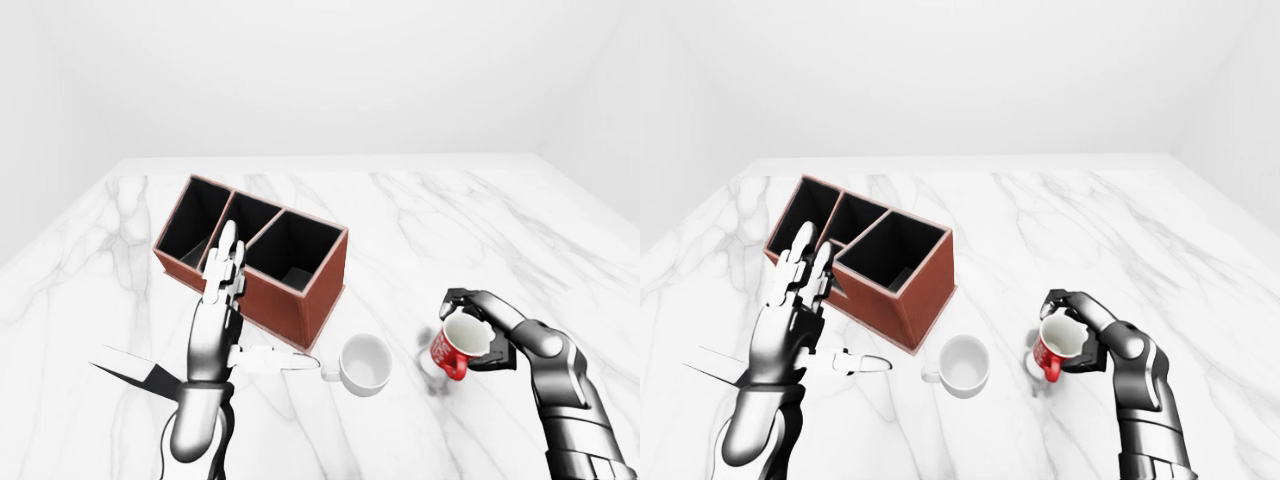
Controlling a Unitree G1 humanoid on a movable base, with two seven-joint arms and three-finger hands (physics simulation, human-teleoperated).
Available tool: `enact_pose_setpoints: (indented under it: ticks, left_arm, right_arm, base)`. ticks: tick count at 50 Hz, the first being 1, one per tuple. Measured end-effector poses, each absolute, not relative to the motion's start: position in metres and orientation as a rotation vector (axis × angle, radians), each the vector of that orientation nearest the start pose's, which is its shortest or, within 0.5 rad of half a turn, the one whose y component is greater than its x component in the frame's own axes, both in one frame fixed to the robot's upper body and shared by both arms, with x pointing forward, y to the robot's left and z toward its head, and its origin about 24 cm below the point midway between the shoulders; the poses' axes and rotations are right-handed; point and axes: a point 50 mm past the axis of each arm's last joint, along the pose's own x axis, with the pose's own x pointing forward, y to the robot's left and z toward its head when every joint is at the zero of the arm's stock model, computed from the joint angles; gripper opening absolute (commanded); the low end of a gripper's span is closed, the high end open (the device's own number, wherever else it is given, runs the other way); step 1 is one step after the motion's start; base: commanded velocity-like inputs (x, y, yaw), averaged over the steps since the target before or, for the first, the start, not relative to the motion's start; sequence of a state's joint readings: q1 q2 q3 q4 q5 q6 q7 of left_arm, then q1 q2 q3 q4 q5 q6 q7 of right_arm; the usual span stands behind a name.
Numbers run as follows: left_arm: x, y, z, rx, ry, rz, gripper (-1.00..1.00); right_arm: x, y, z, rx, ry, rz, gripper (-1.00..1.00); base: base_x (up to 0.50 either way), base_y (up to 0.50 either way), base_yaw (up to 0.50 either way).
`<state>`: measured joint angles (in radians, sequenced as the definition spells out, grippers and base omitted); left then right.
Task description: Pick up the red mug and place it to the right of the caddy.
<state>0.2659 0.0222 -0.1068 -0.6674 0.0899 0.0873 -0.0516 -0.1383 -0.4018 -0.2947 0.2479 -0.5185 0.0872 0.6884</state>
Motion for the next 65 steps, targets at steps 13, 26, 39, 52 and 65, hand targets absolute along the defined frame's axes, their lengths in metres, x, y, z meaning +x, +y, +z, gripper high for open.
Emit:
enact_pose_setpoints:
  ticks: [13,26,39,52,65]
  left_arm:
    - [0.188,0.14,0.132,0.093,-0.331,-0.066,1.0]
    - [0.188,0.141,0.133,0.092,-0.336,-0.065,1.0]
    - [0.188,0.141,0.134,0.091,-0.341,-0.064,1.0]
    - [0.188,0.142,0.134,0.092,-0.341,-0.063,1.0]
    - [0.187,0.143,0.136,0.092,-0.348,-0.061,1.0]
  right_arm:
    - [0.27,-0.272,0.108,-0.906,0.233,0.228,-1.0]
    - [0.274,-0.249,0.153,-1.037,0.045,0.194,-1.0]
    - [0.281,-0.217,0.163,-1.071,-0.044,0.242,-1.0]
    - [0.293,-0.196,0.158,-1.043,-0.06,0.308,-1.0]
    - [0.306,-0.18,0.147,-0.972,-0.046,0.389,-1.0]
  base:
    - [0.0,0.0,0.0]
    - [0.0,0.0,0.0]
    - [0.0,0.0,0.0]
    - [0.0,0.0,0.0]
    - [0.0,0.0,0.0]
